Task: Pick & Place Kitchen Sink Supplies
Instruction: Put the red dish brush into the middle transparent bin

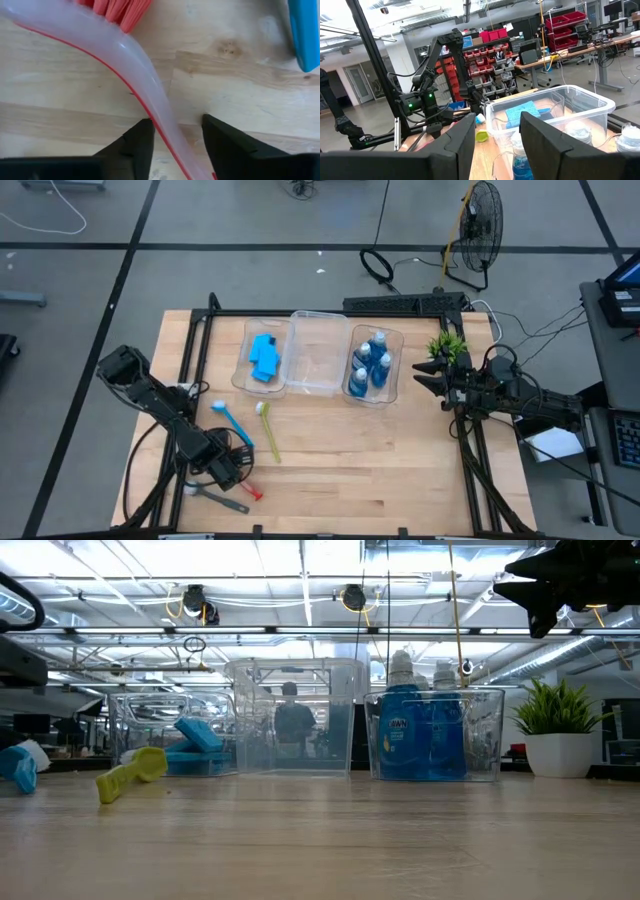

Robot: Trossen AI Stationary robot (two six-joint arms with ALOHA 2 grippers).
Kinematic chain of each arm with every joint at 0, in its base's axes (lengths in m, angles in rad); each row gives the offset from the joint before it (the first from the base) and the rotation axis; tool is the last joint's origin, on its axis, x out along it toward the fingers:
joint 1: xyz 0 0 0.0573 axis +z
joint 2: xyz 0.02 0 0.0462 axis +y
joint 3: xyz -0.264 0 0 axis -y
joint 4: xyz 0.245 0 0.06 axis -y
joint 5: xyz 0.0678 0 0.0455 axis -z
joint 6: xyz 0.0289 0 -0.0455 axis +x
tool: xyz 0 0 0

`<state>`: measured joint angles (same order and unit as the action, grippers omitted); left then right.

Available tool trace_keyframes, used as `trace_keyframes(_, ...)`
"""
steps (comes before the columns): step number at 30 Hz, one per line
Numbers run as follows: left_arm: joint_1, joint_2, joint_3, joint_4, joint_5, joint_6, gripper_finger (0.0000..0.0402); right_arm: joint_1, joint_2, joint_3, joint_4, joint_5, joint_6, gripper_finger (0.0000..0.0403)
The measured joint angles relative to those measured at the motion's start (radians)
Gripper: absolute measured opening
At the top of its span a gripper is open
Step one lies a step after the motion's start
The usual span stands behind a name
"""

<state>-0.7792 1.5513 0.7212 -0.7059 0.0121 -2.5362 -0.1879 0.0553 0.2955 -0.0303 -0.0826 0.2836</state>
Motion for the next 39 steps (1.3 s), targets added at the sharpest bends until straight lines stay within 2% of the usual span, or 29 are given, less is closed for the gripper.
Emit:
trace_keyframes(10, 0.000, 0.000, 0.000, -0.016, -0.023, 0.001, 0.0045, 0.000, 0.000, 0.000, 0.000, 0.000, 0.001, 0.0141)
trace_keyframes(27, 0.008, -0.002, 0.012, -0.055, -0.021, -0.017, 0.0043, 0.000, 0.000, 0.000, 0.000, 0.000, 0.003, 0.0141)
trace_keyframes(39, 0.012, -0.023, 0.189, -0.421, -0.046, -0.016, 0.0043, 0.000, 0.000, 0.000, 0.003, 0.000, 0.003, 0.0141)
